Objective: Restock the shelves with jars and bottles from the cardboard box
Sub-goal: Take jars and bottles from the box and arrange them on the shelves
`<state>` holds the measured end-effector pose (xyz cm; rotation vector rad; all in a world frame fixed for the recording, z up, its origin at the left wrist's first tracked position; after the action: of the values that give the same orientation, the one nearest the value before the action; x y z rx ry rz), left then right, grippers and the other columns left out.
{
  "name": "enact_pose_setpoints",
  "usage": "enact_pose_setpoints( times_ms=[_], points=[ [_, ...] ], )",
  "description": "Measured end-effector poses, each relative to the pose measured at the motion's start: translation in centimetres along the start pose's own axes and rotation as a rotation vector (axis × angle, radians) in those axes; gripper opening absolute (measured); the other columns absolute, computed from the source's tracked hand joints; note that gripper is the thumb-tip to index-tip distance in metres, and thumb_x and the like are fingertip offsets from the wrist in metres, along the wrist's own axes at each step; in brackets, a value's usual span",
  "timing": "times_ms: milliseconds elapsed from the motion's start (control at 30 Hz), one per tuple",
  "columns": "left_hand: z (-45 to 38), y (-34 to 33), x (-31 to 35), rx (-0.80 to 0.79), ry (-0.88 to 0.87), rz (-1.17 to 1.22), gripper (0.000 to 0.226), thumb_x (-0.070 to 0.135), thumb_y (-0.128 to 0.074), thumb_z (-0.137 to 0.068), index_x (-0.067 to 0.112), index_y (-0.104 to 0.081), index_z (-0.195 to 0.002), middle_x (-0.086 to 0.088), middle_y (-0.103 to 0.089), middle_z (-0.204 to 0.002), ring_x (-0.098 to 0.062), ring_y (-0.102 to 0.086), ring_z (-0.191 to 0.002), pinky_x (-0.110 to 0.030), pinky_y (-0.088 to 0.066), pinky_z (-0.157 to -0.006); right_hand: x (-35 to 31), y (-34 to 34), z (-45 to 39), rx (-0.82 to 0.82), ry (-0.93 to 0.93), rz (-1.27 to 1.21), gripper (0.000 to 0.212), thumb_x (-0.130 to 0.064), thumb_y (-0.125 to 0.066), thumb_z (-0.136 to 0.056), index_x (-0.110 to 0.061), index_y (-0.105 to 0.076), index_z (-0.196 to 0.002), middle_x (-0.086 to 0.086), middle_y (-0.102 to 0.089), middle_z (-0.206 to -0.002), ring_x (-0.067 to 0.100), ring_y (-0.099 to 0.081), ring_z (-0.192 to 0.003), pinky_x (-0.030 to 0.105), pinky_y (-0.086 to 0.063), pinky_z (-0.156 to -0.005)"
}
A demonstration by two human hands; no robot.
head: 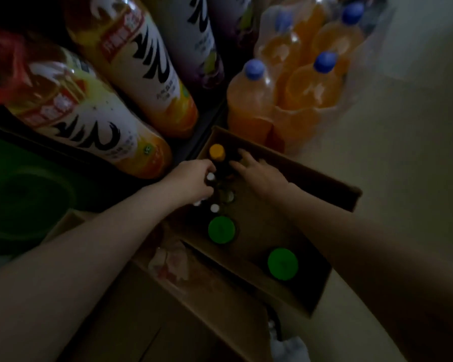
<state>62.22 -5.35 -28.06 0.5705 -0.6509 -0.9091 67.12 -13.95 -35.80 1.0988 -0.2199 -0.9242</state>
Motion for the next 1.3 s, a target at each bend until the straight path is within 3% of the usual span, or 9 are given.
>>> enact_pose_setpoints(
  times_ms=[233,300,367,467,600,733,900,1133,1300],
  points=[
    [-1.6,-1.6,-0.4,-0.028,-0.035,0.024,0.045,0.018,-0.061,-0.087,0.019,-0.047,-0.13,-0.002,-0.05,-0.132,-0.017,-0.053,-0.111,-0.023,-0.046,-0.079,1.0,-0.9,-2.2,0.056,-0.048,-0.029,0.034,-0.003,-0.045,-0.094,-0.011,-0.048,-0.127,0.015,-0.029,-0.139,0.037,-0.053,-0.108,0.04,-0.048,-0.086],
    [-1.3,-1.5,-0.5,-0.034,-0.03,0.077,0.048,0.018,-0.063,-0.086,0.019,-0.046,-0.131,-0.001,-0.049,-0.133,-0.016,-0.054,-0.112,-0.024,-0.047,-0.08,1.3,0.9,-0.9,0.074,-0.016,-0.18,0.011,-0.006,-0.053,-0.09,-0.014,-0.055,-0.096,0.01,-0.045,-0.114,0.03,-0.055,-0.098,0.033,-0.046,-0.075],
    [-0.8,-1.5,-0.2,-0.068,-0.027,0.174,0.058,0.02,-0.068,-0.083,0.02,-0.041,-0.135,-0.001,-0.045,-0.138,-0.017,-0.051,-0.118,-0.029,-0.048,-0.088,0.9,4.0,0.6,0.044,0.063,-0.267,0.017,-0.014,-0.064,-0.085,-0.016,-0.05,-0.075,-0.002,-0.054,-0.082,0.016,-0.061,-0.077,0.027,-0.04,-0.063],
    [0.6,-2.4,1.2,-0.187,-0.033,0.422,0.07,0.021,-0.072,-0.079,0.024,-0.037,-0.139,0.004,-0.042,-0.139,-0.017,-0.045,-0.125,-0.03,-0.044,-0.097,-1.1,8.7,3.2,-0.021,0.161,-0.516,0.014,-0.02,-0.068,-0.083,-0.013,-0.06,-0.074,-0.008,-0.056,-0.046,0.0,-0.053,-0.038,0.015,-0.04,-0.042],
    [2.1,-1.1,1.8,-0.184,-0.049,0.591,0.052,0.023,-0.074,-0.076,0.028,-0.052,-0.123,0.01,-0.057,-0.12,-0.011,-0.053,-0.113,-0.021,-0.048,-0.083,-3.0,12.5,4.6,-0.021,0.197,-0.921,0.024,-0.024,-0.068,-0.084,-0.001,-0.065,-0.092,0.0,-0.06,-0.059,0.007,-0.054,-0.045,0.015,-0.042,-0.043],
    [2.8,1.6,-1.4,-0.007,0.061,0.678,0.046,0.026,-0.074,-0.075,0.031,-0.053,-0.116,0.011,-0.057,-0.114,-0.011,-0.052,-0.111,-0.031,-0.045,-0.096,-2.1,9.4,3.1,-0.103,0.043,-1.379,0.039,-0.04,-0.055,-0.09,-0.009,-0.058,-0.114,0.007,-0.063,-0.094,0.018,-0.065,-0.073,0.027,-0.054,-0.061],
    [3.4,4.0,-3.6,0.212,0.063,0.625,0.053,0.021,-0.071,-0.079,0.02,-0.048,-0.127,0.01,-0.048,-0.11,-0.005,-0.044,-0.104,-0.016,-0.036,-0.079,-0.5,2.4,-1.4,-0.094,-0.101,-0.568,0.058,-0.023,-0.062,-0.088,-0.007,-0.035,-0.138,0.012,-0.046,-0.135,0.028,-0.051,-0.119,0.033,-0.046,-0.091],
    [1.8,3.2,-4.8,0.217,0.047,0.724,0.049,0.021,-0.07,-0.079,0.023,-0.049,-0.123,0.014,-0.051,-0.101,-0.005,-0.047,-0.102,-0.012,-0.039,-0.073,-0.3,0.6,-7.2,0.194,-0.271,-0.637,0.049,-0.021,-0.063,-0.087,-0.015,-0.045,-0.131,0.012,-0.047,-0.135,0.03,-0.048,-0.122,0.042,-0.045,-0.094],
    [2.4,3.6,-4.2,0.249,-0.008,0.694,0.052,0.024,-0.071,-0.078,0.022,-0.049,-0.126,0.014,-0.049,-0.104,-0.002,-0.045,-0.101,-0.007,-0.036,-0.07,-0.3,0.3,-4.2,0.28,-0.2,-0.706,0.05,-0.014,-0.064,-0.085,-0.016,-0.041,-0.13,0.011,-0.056,-0.124,0.029,-0.054,-0.115,0.043,-0.049,-0.091]
  ],
)
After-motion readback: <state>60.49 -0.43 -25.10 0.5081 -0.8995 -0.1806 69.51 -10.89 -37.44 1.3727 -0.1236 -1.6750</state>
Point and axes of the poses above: each hand's wrist, its own z-axis away from the middle knuckle, its own y-axis out of the back of the hand, x = y × z, the point moved 10 cm from there along -z, towards the middle knuckle
